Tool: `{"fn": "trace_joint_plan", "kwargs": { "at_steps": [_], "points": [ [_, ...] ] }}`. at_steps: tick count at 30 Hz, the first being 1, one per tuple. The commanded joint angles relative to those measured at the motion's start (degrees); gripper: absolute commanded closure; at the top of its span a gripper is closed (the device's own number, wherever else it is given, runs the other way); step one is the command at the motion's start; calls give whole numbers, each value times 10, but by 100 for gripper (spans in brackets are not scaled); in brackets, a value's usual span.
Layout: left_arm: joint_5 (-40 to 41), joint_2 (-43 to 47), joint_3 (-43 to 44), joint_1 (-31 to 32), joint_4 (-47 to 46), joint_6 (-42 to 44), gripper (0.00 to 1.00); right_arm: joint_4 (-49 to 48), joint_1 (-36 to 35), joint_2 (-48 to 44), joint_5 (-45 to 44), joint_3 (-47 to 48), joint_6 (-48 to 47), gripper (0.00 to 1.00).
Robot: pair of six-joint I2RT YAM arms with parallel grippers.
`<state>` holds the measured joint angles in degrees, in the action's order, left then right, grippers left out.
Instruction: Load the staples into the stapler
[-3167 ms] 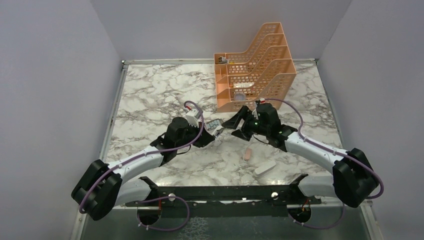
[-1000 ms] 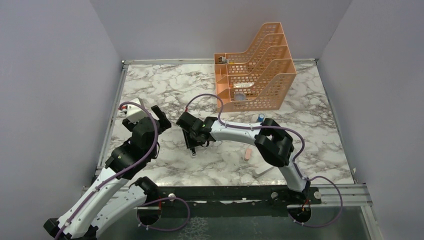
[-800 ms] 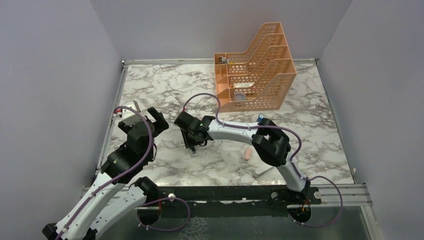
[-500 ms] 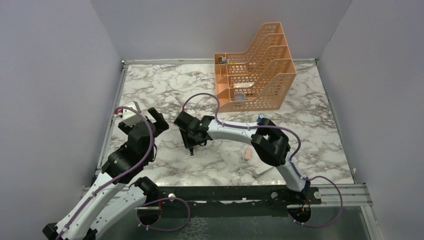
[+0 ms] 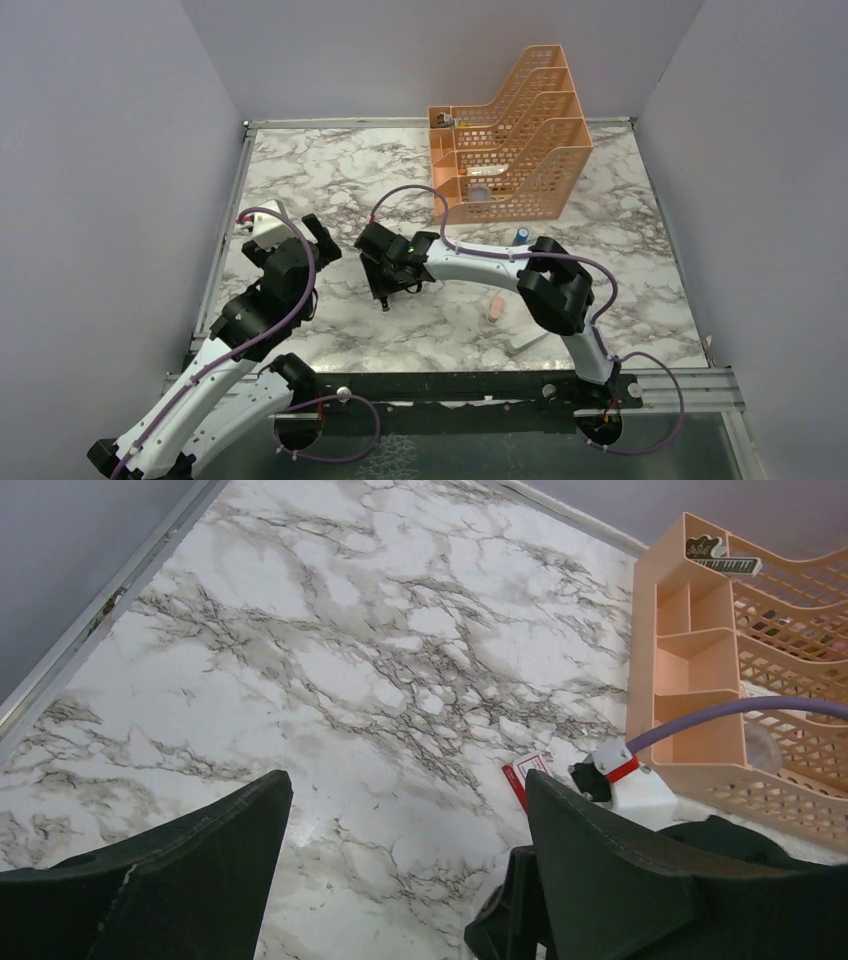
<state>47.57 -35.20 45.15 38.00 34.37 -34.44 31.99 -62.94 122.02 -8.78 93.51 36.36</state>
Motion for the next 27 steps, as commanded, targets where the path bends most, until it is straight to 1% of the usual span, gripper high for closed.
{"fn": "trace_joint_plan", "kwargs": {
  "at_steps": [1, 5, 9, 12, 16, 19, 21, 22, 23, 25, 27],
  "points": [
    [-5, 3, -9, 1, 4, 4, 13, -37, -3, -81, -10, -29, 8, 41],
    [-8, 7, -10, 1, 3, 3, 12, -62, -3, -157, -47, -101, 32, 41],
    [-35, 8, -11, 1, -8, 18, 10, -33, 8, -236, -110, -178, 51, 41],
    [-115, 1, -10, 1, -16, 51, 8, 22, 33, -294, -142, -226, 69, 32],
    [-204, -15, -24, 1, -31, 59, 6, 70, 60, -379, -191, -304, 104, 21],
    [-278, -35, -36, 1, -63, 66, 4, 72, 80, -440, -218, -377, 129, 18],
    [-319, -53, -41, 1, -86, 60, 3, 77, 103, -459, -205, -415, 140, 17],
    [-338, -62, -45, 1, -100, 55, 2, 77, 112, -463, -196, -429, 141, 18],
    [-357, -71, -50, 1, -118, 50, 2, 77, 117, -463, -189, -442, 144, 22],
    [-399, -90, -62, 1, -163, 41, 4, 71, 124, -462, -176, -466, 148, 34],
    [-437, -118, -53, 1, -200, 28, 8, 51, 126, -465, -146, -484, 146, 41]
  ]
}}
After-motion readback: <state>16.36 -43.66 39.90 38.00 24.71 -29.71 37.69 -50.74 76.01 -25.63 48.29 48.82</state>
